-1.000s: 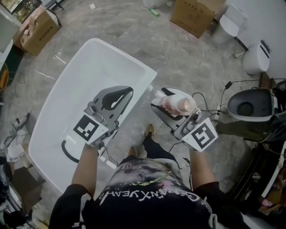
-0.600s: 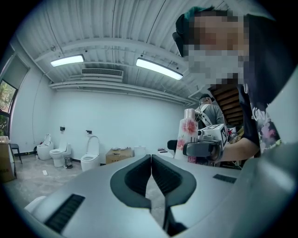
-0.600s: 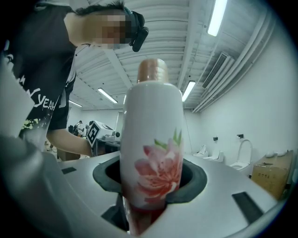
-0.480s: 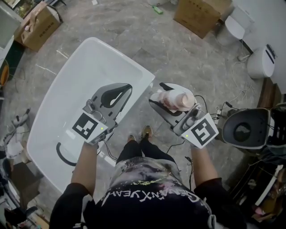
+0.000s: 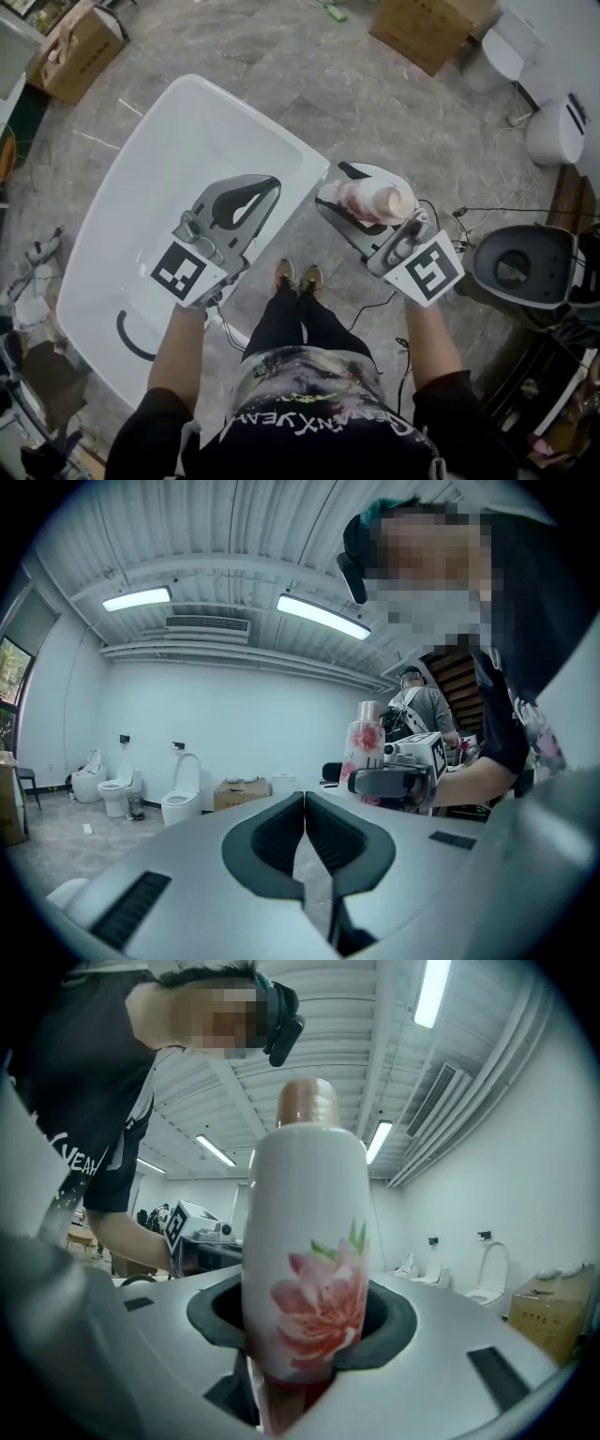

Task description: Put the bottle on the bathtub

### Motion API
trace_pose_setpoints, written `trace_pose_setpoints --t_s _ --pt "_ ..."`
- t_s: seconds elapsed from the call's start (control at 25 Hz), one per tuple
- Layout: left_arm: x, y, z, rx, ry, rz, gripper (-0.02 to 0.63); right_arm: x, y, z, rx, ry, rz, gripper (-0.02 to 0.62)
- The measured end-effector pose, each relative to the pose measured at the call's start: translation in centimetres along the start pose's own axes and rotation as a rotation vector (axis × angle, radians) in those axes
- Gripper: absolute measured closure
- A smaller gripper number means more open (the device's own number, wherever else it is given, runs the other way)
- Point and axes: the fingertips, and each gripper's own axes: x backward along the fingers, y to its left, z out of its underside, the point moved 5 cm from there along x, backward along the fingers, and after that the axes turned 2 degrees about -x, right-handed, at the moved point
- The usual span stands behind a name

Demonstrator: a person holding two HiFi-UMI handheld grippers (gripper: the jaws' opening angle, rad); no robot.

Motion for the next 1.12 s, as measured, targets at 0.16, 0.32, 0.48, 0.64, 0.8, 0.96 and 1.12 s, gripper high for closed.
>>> trace_pose_setpoints --t_s 0.16,0.32,0.48,0.64,0.8,0.96,1.12 --pt "-1.0 1.6 2.1 0.035 -0.006 0.019 0.586 -1.3 -1.6 2.5 0.005 0.017 0.008 0.382" --pt "-1.9 3.7 3.6 0.042 -0.007 0.022 0.586 -2.8 -3.1 4.4 0.010 0.021 0.014 0.382" --pt "-2.5 5.1 5.5 0.033 0.001 0.027 0.586 -4.0 -3.5 6.4 0.012 0.031 0.012 0.382" --pt "-3.5 6.2 7.7 0.029 0.006 0.028 0.585 -4.7 -4.5 8.8 0.005 0.031 0.019 0.382" --pt "-4.3 7.5 10.1 0.025 0.007 0.025 0.586 -5.7 -5.7 11.6 0.005 0.035 0.031 0.382" --pt "-5.0 8.4 12.8 0.025 0.011 0.022 0.586 -6.3 -6.8 14.9 -0.003 0.047 0.045 0.382" --pt "-5.9 8.6 15.6 0.017 0.020 0.023 0.585 -6.3 -7.6 18.1 -0.002 0.055 0.063 0.382"
